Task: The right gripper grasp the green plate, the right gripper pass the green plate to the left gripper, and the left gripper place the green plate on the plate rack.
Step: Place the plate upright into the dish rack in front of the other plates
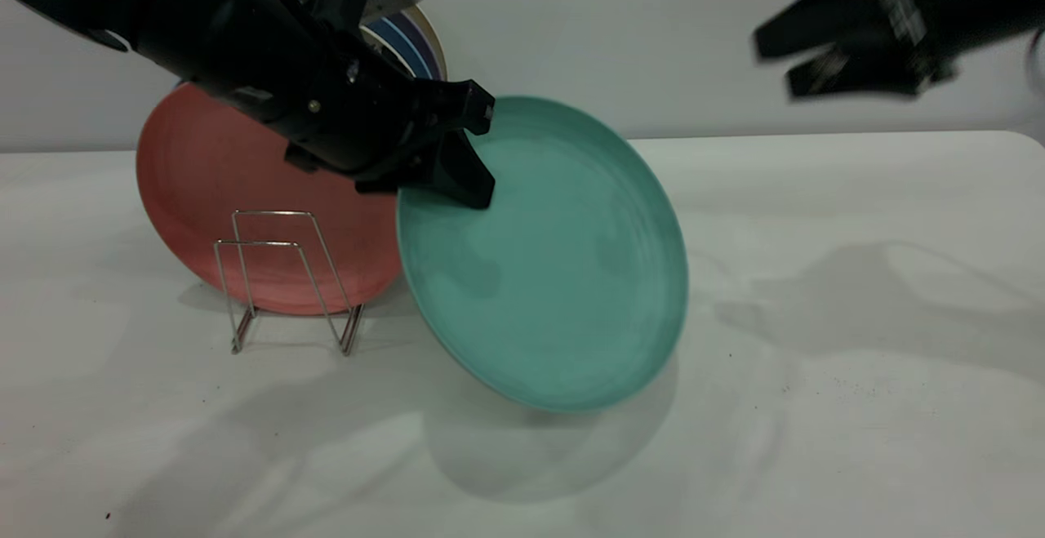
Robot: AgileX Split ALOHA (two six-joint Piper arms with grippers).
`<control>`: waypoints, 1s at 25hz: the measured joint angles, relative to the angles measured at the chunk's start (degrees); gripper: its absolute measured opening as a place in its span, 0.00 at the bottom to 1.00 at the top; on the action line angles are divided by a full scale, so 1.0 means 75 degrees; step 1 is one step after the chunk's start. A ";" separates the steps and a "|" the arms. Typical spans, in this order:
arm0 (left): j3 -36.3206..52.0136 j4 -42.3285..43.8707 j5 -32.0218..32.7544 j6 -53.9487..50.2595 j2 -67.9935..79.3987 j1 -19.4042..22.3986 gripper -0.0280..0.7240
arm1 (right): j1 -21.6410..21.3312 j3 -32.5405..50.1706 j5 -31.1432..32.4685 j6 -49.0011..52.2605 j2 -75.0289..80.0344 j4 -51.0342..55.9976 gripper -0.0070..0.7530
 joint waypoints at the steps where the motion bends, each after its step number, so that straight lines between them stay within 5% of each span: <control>1: 0.0000 0.0006 -0.0060 0.0281 -0.0081 0.0000 0.18 | -0.0084 0.0000 0.0110 0.0071 -0.0231 -0.0094 0.81; 9: 0.0000 0.0041 -0.0250 0.3174 -0.1229 0.0655 0.18 | -0.0338 0.0006 0.0700 0.1604 -0.2237 -0.2369 0.72; 20: 0.0000 0.0185 0.2507 0.7386 -0.2271 0.3212 0.18 | -0.0338 0.0669 0.1317 0.3465 -0.4430 -0.3933 0.63; 25: -0.0406 0.1210 0.3272 0.8142 -0.2316 0.3682 0.18 | -0.0338 0.2079 0.1342 0.3658 -0.5640 -0.3969 0.61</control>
